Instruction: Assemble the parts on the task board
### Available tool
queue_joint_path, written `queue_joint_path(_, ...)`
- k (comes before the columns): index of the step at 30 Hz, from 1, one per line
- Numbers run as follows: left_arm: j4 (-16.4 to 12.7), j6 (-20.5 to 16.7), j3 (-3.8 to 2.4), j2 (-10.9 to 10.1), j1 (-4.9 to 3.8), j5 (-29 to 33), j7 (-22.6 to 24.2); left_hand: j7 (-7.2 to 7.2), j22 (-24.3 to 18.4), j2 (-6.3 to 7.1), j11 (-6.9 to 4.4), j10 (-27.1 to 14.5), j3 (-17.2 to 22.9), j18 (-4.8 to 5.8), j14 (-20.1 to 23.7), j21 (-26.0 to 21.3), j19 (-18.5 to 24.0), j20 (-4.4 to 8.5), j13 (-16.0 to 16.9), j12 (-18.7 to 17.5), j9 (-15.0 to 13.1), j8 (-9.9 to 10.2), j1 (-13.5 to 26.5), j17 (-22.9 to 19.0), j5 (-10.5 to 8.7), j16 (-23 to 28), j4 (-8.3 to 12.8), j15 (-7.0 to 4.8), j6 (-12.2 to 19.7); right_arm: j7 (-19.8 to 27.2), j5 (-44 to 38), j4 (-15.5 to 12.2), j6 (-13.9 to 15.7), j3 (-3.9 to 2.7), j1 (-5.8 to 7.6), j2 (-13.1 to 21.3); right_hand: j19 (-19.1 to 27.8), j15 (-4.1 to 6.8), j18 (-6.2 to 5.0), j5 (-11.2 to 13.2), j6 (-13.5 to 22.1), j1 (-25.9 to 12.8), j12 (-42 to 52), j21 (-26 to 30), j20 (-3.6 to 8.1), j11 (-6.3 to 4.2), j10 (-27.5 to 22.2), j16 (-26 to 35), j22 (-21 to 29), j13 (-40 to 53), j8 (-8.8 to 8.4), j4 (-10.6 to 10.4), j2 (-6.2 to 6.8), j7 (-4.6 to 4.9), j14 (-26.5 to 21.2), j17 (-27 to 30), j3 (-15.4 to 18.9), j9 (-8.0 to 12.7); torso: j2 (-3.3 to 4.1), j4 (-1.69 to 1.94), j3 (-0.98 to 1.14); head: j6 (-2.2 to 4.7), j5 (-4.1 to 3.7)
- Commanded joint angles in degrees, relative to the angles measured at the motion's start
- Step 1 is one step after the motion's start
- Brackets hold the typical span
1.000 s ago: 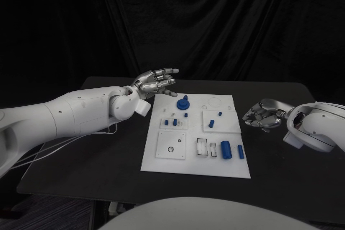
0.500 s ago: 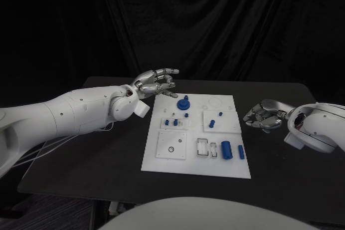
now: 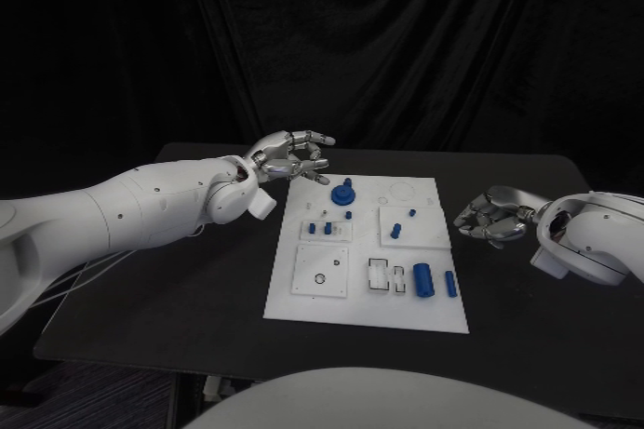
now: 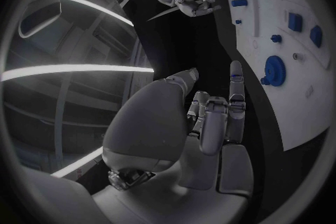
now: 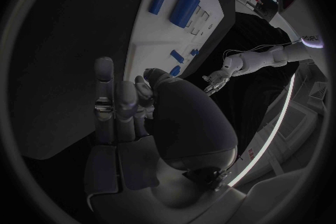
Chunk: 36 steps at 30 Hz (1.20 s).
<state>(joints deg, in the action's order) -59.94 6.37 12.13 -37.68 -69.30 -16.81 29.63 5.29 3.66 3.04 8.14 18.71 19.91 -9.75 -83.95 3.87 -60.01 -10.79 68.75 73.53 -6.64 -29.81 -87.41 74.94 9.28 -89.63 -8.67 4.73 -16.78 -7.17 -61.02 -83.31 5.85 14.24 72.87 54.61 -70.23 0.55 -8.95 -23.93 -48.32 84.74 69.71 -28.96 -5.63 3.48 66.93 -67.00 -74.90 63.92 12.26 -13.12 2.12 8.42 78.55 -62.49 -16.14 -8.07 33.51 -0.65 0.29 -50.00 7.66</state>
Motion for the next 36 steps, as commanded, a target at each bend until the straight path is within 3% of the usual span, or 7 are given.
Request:
queue_joint_path(1, 0.1, -5.0, -0.06, 0.3, 0.08, -11.8, 4.4, -1.12, -0.2, 0.60, -1.13, -2.4, -10.7, -1.09, -6.0, -0.5, 8.8, -0.23, -2.0, -4.9, 1.0, -2.1, 4.4, 15.1, -5.79, -0.4, -2.3, 0.29, -1.7, -0.9, -0.1, 0.0, -0.5, -0.04, -0.15, 0.1, 0.3, -0.06, -0.95, -0.3, -0.2, 0.0, -0.3, 0.4, 0.05, 0.08, -0.5, 0.3, -1.0, -0.1, 0.29, 0.1, 0.67, 0.03, -0.4, 0.1, -0.4, 0.1, 0.00, -0.06, -0.03, 0.00, 0.06)
queue_joint_path(4, 0.7, -7.0, -0.06, 0.5, 0.08, -14.0, 7.3, -1.04, 1.5, -1.28, -1.05, -4.9, -16.1, 1.48, 61.2, -0.7, 33.3, -2.44, -5.2, -12.4, 2.0, -2.0, 6.2, -6.6, -4.97, 13.6, -2.8, 0.29, -2.8, -1.0, -0.1, 0.0, -0.5, -0.04, -0.15, 0.1, 0.4, -0.06, -0.99, -0.3, -0.2, -0.1, -0.5, 0.7, 0.05, 0.08, -0.6, 0.5, -0.9, -0.2, 0.30, 0.1, 0.67, 0.03, -0.4, 0.2, -0.4, 0.1, 0.02, -0.09, -0.03, 0.00, 0.08)
queue_joint_path(8, 1.4, -7.5, -0.06, 0.8, 0.07, -15.0, 9.9, 1.54, -3.7, -1.80, -1.80, -8.9, -17.8, 5.89, 77.3, -3.9, 60.0, -1.22, -20.3, -32.5, 2.2, -1.3, 6.3, -36.0, -5.00, 58.3, -3.8, 6.28, -6.2, -1.0, -0.1, -0.1, -0.5, -0.04, -0.15, 0.1, 0.4, -0.06, -0.99, -0.3, -0.2, -0.1, -0.5, 0.7, 0.05, 0.08, -0.6, 0.5, -0.9, -0.2, 0.30, 0.1, 0.67, 0.03, -0.4, 0.2, -0.4, 0.1, 0.03, -0.09, -0.03, 0.00, 0.09)
queue_joint_path(9, 1.6, -7.3, -0.06, 0.8, 0.07, -15.1, 10.5, 2.50, 86.3, -1.63, -1.73, -10.3, -18.1, 9.75, 81.5, 86.1, -30.0, -0.85, -22.1, -35.1, 2.2, -1.0, 6.7, -50.1, -4.99, 70.8, -4.2, 5.82, -6.7, -1.0, -0.1, -0.1, -0.4, -0.04, -0.15, 0.2, 0.4, -0.06, -0.99, -0.3, -0.2, -0.1, -0.5, 0.7, 0.05, 0.08, -0.6, 0.5, -0.9, -0.2, 0.30, 0.1, 0.67, 0.03, -0.4, 0.2, -0.4, 0.1, 0.04, -0.08, -0.02, 0.00, 0.07)
queue_joint_path(16, 2.4, -4.0, -0.06, 1.0, 0.05, -15.6, 12.7, -4.32, 86.3, 2.02, -9.74, -18.8, -25.0, 9.75, 84.0, 86.1, -30.0, -5.94, -67.3, -72.6, 4.3, 12.1, 13.8, -74.9, -5.63, 89.6, -8.5, -2.65, 2.8, 0.0, -0.1, -0.1, 0.8, -0.04, -0.15, 0.2, 0.5, -0.07, -1.01, -0.2, -0.3, -0.2, -0.7, 1.0, 0.04, 0.09, -0.8, 0.8, -0.8, -0.4, 0.34, 0.1, 0.77, 0.03, -0.6, 0.5, -0.5, 0.1, -0.06, 0.00, 0.08, 0.00, 0.05)
queue_joint_path(26, -1.0, -7.2, -0.06, -0.3, 0.05, -16.7, 12.5, -12.13, 86.3, 12.99, -17.43, -18.7, -34.9, 9.75, 84.0, 86.1, -30.0, 7.05, -68.7, -73.5, 5.2, 21.2, 16.7, -74.9, -5.30, 89.6, -8.7, -5.26, 10.1, 4.4, 0.7, -0.5, 6.3, -0.04, -0.15, 0.5, 0.2, 0.03, -0.96, -0.2, -1.5, -1.1, -0.9, 1.1, 0.07, -0.10, -0.7, 1.1, -0.7, -0.7, 1.08, -0.1, 1.01, -0.26, -0.5, 0.7, -0.5, -0.1, 0.01, -0.08, -0.03, 0.00, 0.64)
queue_joint_path(36, -2.8, -14.2, -0.06, -1.4, 0.05, -28.6, 11.7, -19.93, 86.3, 13.95, -21.97, -18.7, -36.2, 9.75, 84.0, 86.1, -30.0, -6.39, -68.7, -73.5, 5.1, 21.4, 15.8, -74.9, -2.35, 89.6, -8.8, -17.39, 9.3, 6.0, 1.4, -0.5, 7.9, -0.04, -0.15, 0.5, 0.2, 0.07, -0.96, -0.2, -1.7, -1.1, -0.8, 1.1, 0.09, -0.16, -0.6, 1.1, -0.7, -0.6, 1.20, -0.1, 1.01, -0.34, -0.4, 0.6, -0.6, -0.1, 0.00, -0.03, -0.04, 0.00, 0.57)
